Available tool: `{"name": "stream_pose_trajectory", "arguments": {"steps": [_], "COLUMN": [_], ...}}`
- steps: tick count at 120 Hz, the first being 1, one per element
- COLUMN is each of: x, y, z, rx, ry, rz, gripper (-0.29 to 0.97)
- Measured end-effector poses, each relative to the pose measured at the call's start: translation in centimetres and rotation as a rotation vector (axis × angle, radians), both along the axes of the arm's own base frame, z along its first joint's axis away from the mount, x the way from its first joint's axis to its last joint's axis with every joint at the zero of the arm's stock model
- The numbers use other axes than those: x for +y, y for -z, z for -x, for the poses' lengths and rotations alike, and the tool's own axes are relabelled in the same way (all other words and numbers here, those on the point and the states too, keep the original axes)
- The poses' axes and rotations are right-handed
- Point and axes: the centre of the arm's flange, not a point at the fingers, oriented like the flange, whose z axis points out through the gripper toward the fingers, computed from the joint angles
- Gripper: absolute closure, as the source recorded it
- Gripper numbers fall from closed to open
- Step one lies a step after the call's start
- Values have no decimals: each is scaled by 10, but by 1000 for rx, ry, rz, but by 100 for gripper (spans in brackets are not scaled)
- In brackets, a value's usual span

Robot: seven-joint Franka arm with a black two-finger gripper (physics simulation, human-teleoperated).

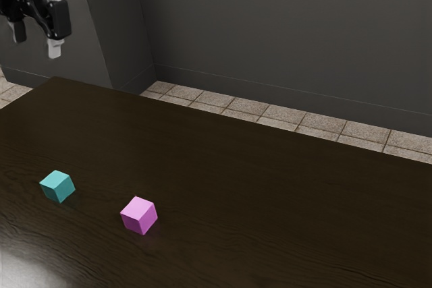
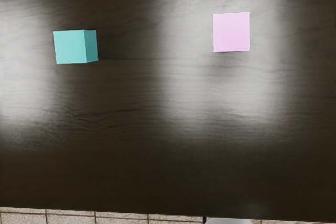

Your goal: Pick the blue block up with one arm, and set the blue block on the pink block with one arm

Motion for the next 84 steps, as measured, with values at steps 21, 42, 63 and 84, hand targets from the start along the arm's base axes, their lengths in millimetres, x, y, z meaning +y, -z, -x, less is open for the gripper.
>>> {"name": "stream_pose_trajectory", "arguments": {"steps": [21,42,63,84], "x": [-22,-27,5,78], "y": [1,23,128,220], "z": [-31,-57,-88,-94], "rx": [-126,-133,-24,24], "ry": [49,39,-1,-92], "rz": [36,49,-12,17], "gripper": [0,0,0,0]}}
